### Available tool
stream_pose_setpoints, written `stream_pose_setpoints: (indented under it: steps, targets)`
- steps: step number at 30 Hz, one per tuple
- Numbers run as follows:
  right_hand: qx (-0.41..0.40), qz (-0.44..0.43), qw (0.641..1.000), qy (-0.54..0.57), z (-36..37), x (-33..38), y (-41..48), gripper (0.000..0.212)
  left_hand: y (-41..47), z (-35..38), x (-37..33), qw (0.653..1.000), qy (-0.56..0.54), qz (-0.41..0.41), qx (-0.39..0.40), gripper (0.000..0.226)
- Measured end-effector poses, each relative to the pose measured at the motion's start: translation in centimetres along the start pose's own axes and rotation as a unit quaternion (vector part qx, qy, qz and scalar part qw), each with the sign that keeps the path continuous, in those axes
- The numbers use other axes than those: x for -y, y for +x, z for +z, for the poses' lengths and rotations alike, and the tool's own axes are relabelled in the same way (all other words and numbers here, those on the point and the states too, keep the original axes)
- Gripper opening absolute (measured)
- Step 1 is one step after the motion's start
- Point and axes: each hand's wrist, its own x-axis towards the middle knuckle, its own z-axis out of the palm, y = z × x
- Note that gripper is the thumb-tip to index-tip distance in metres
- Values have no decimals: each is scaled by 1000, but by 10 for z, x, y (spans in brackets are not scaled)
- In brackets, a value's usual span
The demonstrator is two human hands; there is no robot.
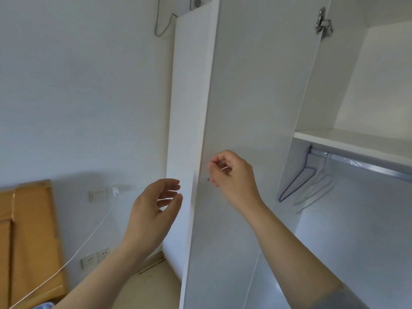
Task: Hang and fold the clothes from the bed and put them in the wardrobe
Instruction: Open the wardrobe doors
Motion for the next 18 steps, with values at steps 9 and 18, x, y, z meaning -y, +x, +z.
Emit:
stream_pose_setpoints:
  steps: [9,18]
  targets:
    - [-77,59,995,17,-120,-22,-77,15,-27,87,-50,995,-71,22,70,21]
    - [-255,96,962,12,-279,-28,-173,9,-86,226,-123,959,-241,-28,148,21]
